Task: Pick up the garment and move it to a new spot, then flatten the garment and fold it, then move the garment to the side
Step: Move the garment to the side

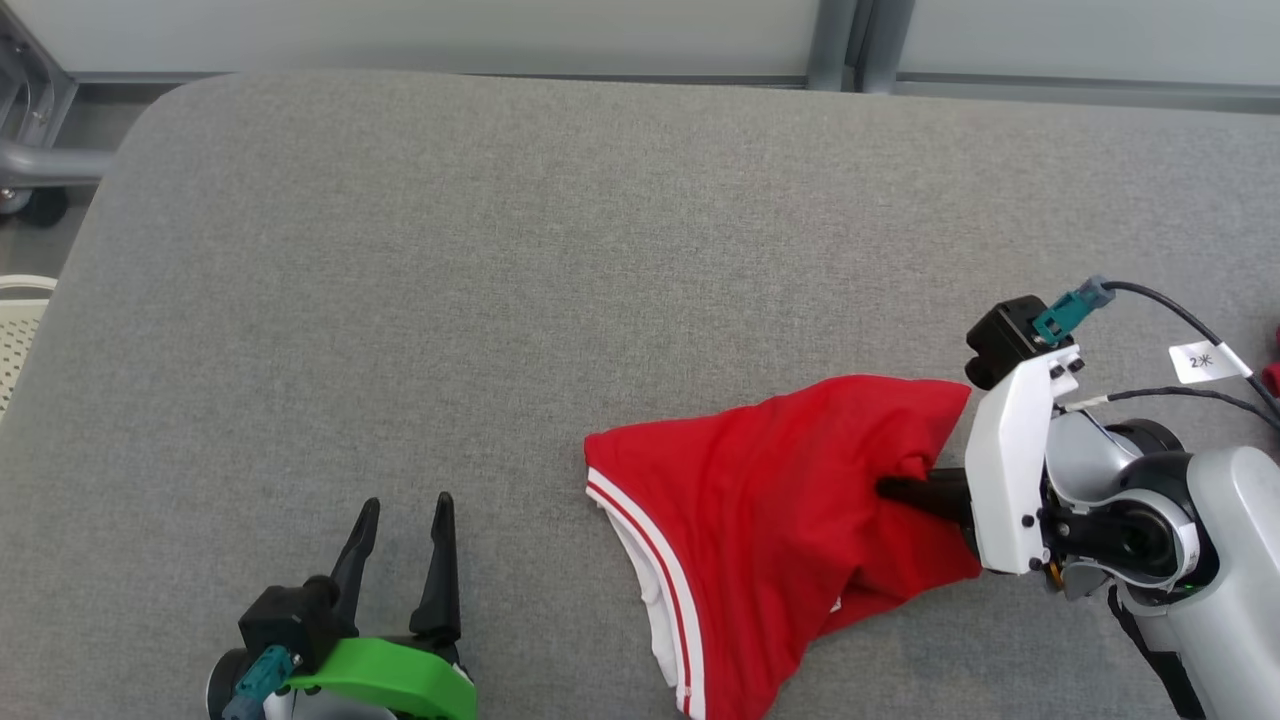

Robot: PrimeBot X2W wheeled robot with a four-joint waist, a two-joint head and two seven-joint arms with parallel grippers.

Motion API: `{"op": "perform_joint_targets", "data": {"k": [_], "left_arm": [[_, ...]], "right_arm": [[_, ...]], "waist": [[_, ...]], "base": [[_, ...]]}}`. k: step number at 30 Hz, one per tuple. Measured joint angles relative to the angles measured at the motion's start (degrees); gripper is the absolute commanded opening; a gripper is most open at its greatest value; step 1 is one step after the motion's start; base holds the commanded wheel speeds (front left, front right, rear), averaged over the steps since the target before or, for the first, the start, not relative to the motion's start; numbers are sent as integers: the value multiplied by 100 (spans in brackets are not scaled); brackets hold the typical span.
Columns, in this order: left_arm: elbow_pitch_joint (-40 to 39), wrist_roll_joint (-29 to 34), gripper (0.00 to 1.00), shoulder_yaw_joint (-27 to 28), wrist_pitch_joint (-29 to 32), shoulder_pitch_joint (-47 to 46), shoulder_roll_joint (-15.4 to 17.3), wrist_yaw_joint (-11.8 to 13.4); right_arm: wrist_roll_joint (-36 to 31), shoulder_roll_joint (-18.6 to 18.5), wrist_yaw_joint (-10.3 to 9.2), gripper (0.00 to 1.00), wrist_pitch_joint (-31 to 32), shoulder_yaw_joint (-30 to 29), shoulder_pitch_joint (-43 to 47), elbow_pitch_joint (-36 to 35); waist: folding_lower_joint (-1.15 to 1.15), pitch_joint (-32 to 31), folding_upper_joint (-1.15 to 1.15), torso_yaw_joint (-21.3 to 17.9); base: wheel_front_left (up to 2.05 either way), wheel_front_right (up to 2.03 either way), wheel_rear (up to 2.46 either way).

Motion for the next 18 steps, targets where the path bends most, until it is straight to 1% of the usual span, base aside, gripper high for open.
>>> {"op": "perform_joint_targets", "data": {"k": [6, 10, 15, 18], "left_arm": [[-11, -14, 100, 36, 0, 147, 0, 13], [-32, -16, 100, 41, 0, 182, 0, 32], [-87, -103, 100, 12, 0, 218, -1, 55], [-136, -166, 100, -36, 0, 225, -1, 75]], "right_arm": [[346, -259, 0, 0, 563, 386, -388, -546], [581, -304, 0, 0, 1050, 489, -703, -910], [631, -370, 0, 0, 1644, 371, -923, -1026], [578, -443, 0, 0, 1953, 40, -1002, -973]], "waist": [[0, -270, 0, -63], [0, -414, 0, -139], [0, -493, 0, -265], [0, -465, 0, -311]], "base": [[0, 0, 0], [0, 0, 0], [0, 0, 0], [0, 0, 0]]}}
